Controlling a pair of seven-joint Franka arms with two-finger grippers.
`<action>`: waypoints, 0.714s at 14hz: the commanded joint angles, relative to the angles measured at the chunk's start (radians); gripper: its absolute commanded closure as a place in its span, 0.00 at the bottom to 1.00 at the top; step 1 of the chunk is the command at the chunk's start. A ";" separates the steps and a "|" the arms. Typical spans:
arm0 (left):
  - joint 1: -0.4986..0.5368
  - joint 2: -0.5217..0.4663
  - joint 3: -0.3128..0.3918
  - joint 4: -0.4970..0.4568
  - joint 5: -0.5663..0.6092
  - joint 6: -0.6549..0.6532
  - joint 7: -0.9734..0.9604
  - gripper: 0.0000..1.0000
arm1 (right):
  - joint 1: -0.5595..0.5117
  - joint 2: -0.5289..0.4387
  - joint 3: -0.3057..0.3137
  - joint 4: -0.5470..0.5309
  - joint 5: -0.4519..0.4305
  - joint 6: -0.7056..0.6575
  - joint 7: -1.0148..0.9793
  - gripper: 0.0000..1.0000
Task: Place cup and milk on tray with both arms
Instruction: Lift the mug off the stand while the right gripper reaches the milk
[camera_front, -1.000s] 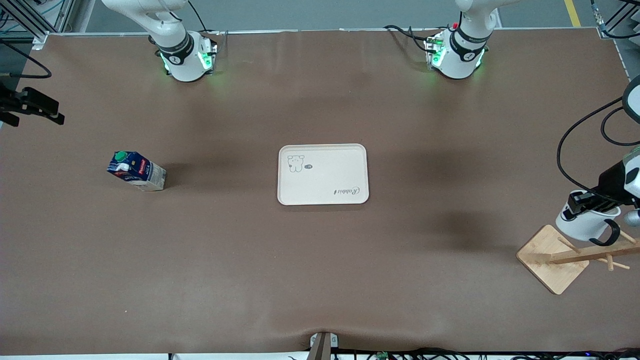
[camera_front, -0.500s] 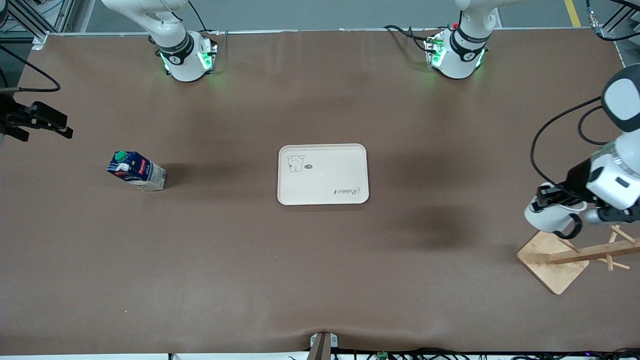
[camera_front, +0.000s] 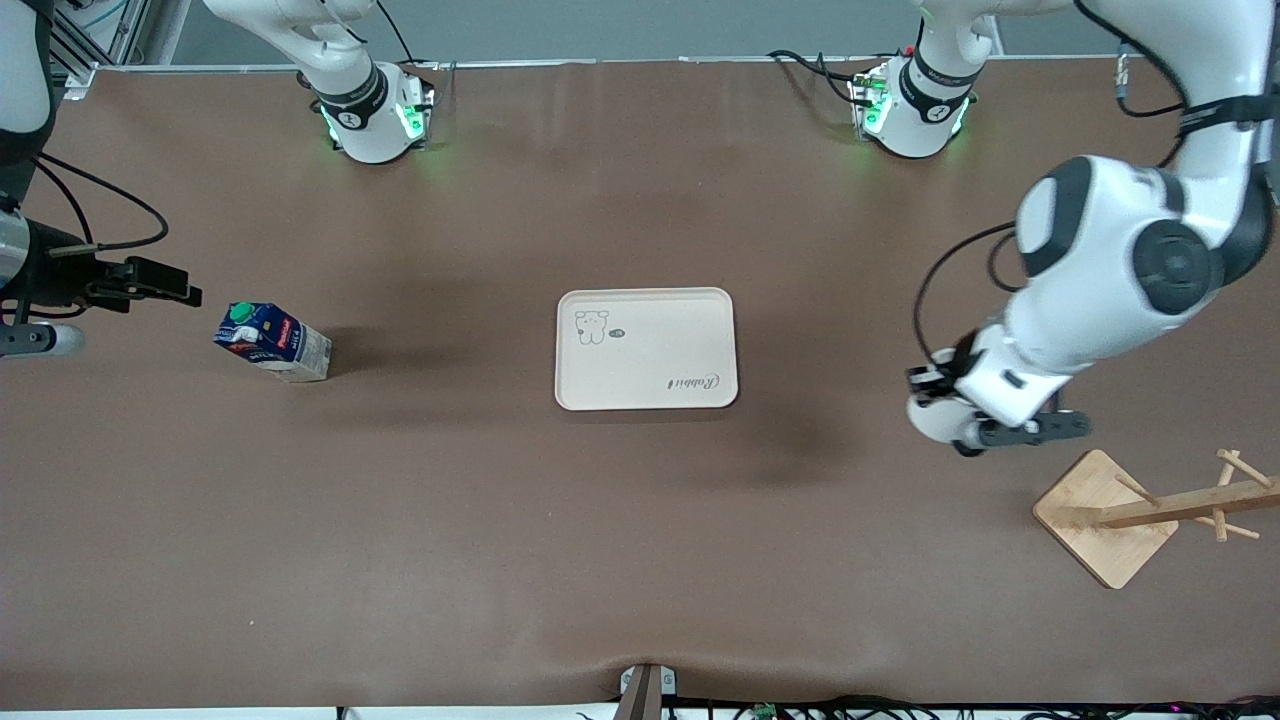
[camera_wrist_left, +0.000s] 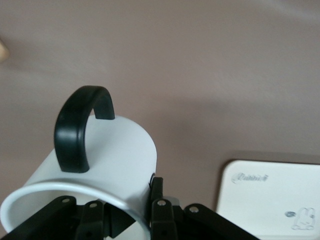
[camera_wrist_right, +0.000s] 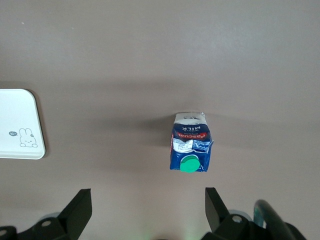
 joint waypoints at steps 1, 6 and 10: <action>-0.085 0.054 0.004 0.028 0.024 -0.026 -0.091 1.00 | -0.069 0.060 0.004 0.001 0.031 -0.038 0.001 0.00; -0.213 0.125 0.003 0.028 0.021 -0.044 -0.301 1.00 | -0.100 0.126 0.003 0.011 0.030 -0.065 0.157 0.00; -0.336 0.199 0.006 0.035 0.022 -0.046 -0.416 1.00 | -0.098 0.161 0.006 -0.005 0.060 -0.081 0.183 0.00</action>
